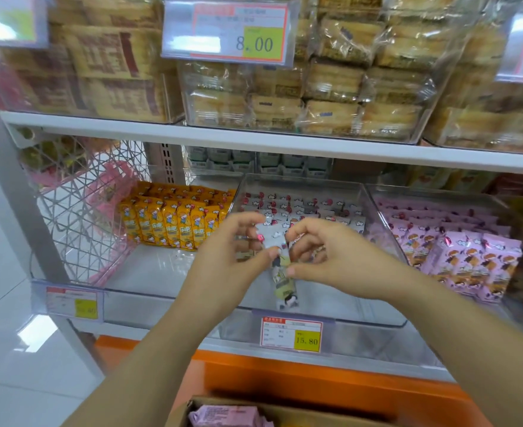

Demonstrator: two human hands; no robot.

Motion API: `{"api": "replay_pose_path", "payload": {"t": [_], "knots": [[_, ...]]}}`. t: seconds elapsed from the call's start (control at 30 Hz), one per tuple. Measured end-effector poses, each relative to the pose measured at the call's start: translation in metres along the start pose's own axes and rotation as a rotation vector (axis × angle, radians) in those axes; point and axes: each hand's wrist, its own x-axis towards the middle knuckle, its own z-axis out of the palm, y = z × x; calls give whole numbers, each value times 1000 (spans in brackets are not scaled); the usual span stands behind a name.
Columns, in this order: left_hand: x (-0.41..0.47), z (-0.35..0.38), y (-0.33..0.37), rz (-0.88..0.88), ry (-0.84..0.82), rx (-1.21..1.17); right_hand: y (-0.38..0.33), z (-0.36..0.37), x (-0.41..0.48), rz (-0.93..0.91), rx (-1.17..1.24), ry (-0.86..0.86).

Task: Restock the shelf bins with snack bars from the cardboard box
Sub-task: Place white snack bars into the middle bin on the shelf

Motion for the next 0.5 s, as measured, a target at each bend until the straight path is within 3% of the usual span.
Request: {"api": "replay_pose_path", "payload": {"t": [0.2,0.37,0.5], "knots": [[-3,10,-4,22,-69,54,9,11,2,-18,98,50],[4,-10,-4,183,54,281,44,-1,22,259,-93,331],[5,-20,-11,211,126,328,65,2,41,341,-188,338]]}}
